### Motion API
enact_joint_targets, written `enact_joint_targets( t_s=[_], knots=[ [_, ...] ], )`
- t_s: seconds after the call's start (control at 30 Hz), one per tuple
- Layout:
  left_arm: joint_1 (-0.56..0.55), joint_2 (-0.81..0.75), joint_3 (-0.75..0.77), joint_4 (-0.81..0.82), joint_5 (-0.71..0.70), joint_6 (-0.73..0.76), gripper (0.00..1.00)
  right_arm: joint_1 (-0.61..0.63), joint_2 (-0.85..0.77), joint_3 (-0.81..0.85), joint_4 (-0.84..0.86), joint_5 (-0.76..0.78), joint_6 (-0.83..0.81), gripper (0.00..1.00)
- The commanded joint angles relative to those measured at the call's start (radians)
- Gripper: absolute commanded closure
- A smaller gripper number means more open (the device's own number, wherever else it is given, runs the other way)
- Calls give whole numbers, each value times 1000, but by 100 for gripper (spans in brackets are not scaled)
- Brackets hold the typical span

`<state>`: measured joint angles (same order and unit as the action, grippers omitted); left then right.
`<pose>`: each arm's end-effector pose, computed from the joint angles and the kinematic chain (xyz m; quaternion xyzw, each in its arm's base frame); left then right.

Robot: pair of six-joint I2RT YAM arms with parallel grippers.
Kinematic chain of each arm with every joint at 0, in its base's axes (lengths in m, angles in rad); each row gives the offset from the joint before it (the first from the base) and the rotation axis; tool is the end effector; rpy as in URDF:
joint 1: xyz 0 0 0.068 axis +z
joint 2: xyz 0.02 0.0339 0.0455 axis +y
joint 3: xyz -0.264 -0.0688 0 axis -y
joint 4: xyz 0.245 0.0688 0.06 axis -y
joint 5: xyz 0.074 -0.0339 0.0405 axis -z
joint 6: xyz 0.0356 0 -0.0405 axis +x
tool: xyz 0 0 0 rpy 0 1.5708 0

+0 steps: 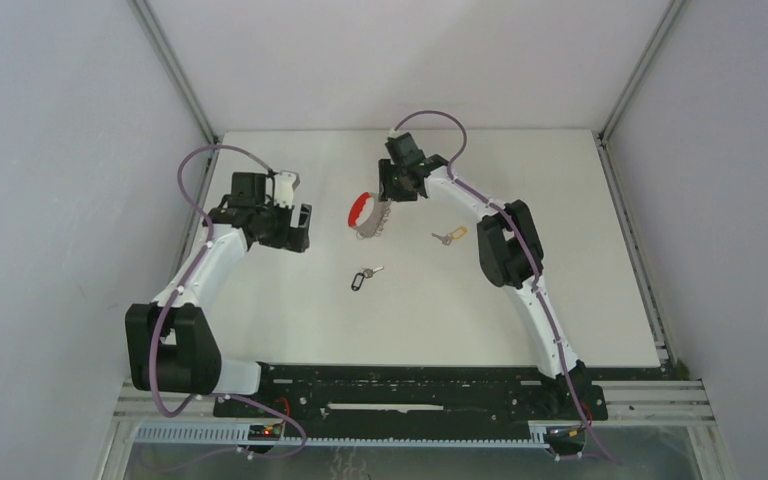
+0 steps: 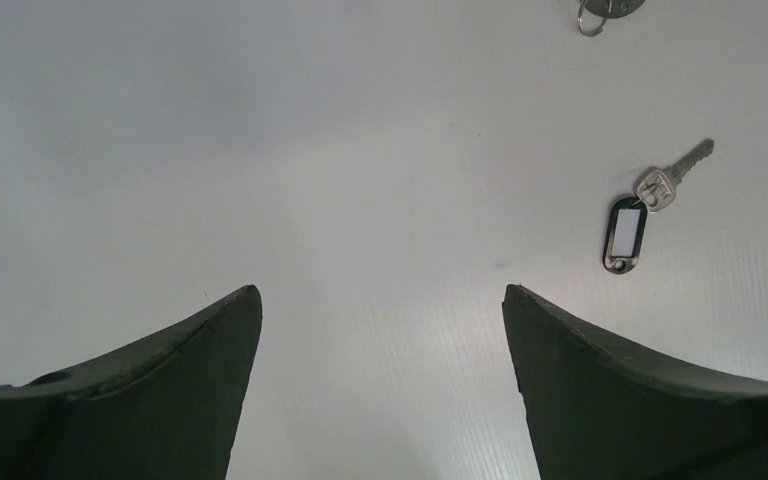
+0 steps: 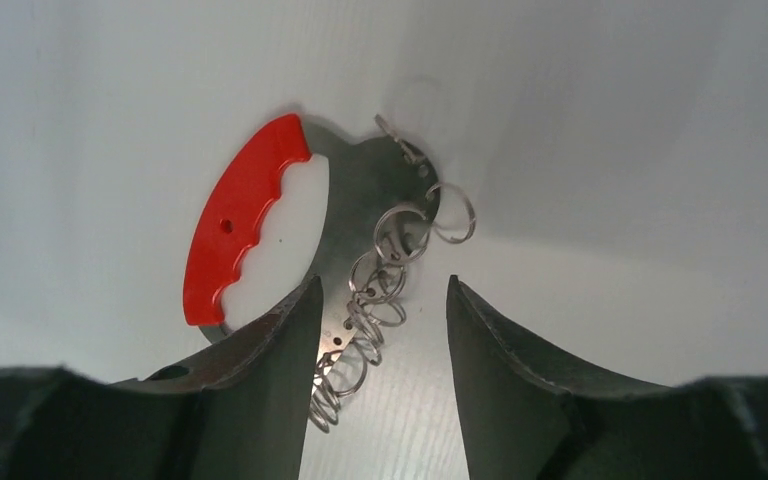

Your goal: Put the keys on the keyring

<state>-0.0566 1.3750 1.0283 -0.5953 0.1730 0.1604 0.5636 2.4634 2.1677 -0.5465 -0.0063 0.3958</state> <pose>0.2828 -0.0222 0.2574 0.1292 0.9390 -0.0661 0.3119 0.4652 0.2942 0.1834 -0.0794 0.9310 0.1670 0.3147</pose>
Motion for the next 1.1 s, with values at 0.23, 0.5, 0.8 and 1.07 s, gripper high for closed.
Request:
enact_joint_targets(
  t_s=[0.23, 0.5, 0.8, 1.07],
  knots=[
    [3, -28, 97, -33, 0, 18, 7, 62, 12, -14, -34, 91, 16, 51],
    [3, -44, 121, -69, -5, 16, 8, 81, 2, -60, -41, 118, 19, 85],
    [0, -64, 132, -114, 15, 28, 8, 88, -247, -456, 165, 87, 43, 100],
    [-21, -72, 116, -121, 39, 28, 9, 140, -442, -786, 293, 44, 90, 100]
  ],
)
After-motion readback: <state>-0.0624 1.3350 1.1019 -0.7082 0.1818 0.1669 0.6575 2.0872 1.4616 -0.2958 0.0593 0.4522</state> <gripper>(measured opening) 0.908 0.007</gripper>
